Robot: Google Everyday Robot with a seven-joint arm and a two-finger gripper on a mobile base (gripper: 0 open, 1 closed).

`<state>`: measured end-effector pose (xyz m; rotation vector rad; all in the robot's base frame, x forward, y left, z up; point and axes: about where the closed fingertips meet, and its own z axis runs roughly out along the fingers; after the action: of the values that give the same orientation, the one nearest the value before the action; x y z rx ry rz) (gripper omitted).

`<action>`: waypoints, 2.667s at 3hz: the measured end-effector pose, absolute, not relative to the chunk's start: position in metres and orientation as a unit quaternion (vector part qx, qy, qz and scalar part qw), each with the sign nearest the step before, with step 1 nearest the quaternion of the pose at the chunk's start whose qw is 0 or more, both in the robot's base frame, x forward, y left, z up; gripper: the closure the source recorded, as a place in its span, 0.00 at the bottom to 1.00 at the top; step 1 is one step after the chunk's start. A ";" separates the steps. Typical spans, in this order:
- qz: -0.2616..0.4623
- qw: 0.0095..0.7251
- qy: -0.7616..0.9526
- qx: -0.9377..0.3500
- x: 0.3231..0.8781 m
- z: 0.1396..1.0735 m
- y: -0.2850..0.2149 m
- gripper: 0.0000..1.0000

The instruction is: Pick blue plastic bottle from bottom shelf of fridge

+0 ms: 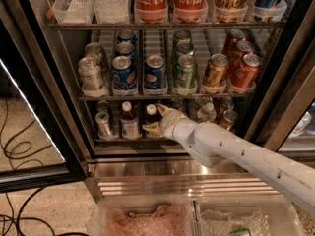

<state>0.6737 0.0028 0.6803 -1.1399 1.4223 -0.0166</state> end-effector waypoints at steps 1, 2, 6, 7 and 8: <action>-0.002 0.621 0.598 -0.507 0.667 0.708 0.009 1.00; -0.002 0.630 0.581 -0.515 0.661 0.729 0.012 1.00; 0.053 0.493 0.618 -0.610 0.558 0.709 -0.029 1.00; 0.057 0.489 0.620 -0.610 0.552 0.707 -0.026 1.00; 0.062 0.480 0.625 -0.613 0.537 0.703 -0.022 1.00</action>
Offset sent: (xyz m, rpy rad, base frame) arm -0.0192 0.0080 0.0724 -0.0043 -0.0976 0.0922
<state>0.5369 -0.0216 0.7032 -1.4946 1.5243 0.1503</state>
